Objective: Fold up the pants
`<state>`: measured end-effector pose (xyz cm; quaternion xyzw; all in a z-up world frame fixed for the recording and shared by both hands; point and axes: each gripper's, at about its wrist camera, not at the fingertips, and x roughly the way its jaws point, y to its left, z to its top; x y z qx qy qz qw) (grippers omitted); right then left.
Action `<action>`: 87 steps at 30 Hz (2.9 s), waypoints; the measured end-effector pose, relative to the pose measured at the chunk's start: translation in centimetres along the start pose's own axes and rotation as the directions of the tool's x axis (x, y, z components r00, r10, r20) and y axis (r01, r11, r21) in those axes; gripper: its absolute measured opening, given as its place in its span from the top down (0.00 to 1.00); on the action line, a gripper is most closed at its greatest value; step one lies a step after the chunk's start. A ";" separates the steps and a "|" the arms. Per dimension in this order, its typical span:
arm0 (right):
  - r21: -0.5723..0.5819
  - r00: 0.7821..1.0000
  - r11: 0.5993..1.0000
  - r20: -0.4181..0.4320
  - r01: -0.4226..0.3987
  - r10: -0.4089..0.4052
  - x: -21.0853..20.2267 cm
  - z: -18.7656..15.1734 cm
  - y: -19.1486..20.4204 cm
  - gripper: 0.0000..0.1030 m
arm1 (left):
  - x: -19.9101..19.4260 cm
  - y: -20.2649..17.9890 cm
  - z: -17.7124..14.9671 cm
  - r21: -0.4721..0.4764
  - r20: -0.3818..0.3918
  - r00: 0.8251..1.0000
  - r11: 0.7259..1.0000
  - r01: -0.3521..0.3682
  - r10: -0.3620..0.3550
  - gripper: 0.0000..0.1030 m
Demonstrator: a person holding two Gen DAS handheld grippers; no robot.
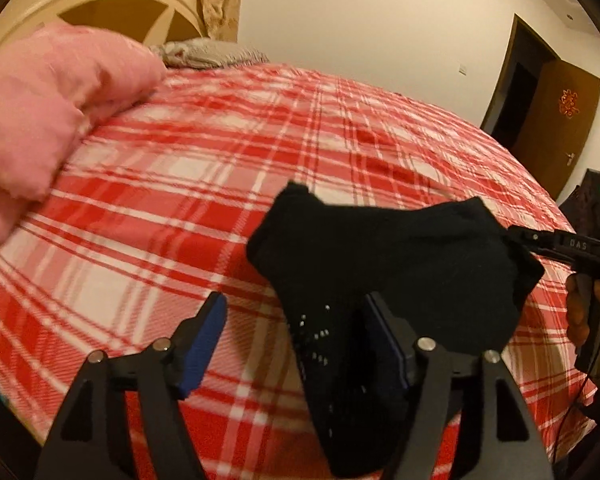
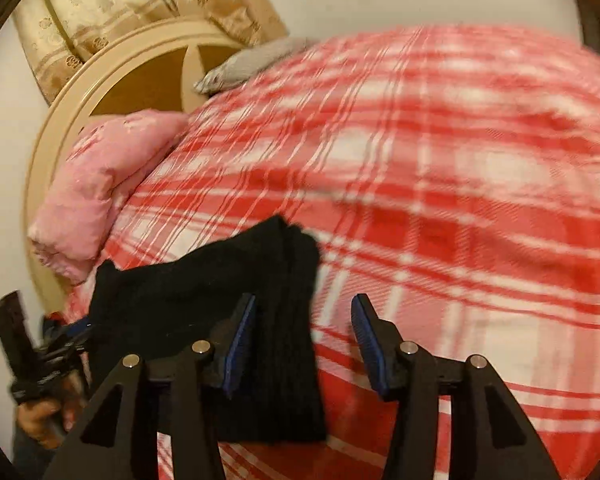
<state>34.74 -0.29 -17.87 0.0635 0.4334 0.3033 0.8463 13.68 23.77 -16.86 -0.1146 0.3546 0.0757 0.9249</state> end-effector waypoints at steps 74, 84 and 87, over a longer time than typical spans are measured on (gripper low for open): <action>-0.190 0.947 0.966 0.303 0.174 -0.111 -20.2 -12.7 12.1 0.41 | -14.3 -8.3 -0.9 0.116 0.254 0.967 0.993 0.001 -0.031 0.00; -0.197 0.953 0.965 0.278 0.175 -0.116 -19.3 -13.2 12.0 0.41 | -14.0 -8.6 -1.2 0.133 0.256 0.966 0.991 -0.010 -0.024 0.00; -0.193 0.954 0.965 0.277 0.175 -0.118 -19.4 -13.3 11.8 0.41 | -13.9 -8.7 -1.2 0.142 0.251 0.967 0.990 0.001 -0.037 0.00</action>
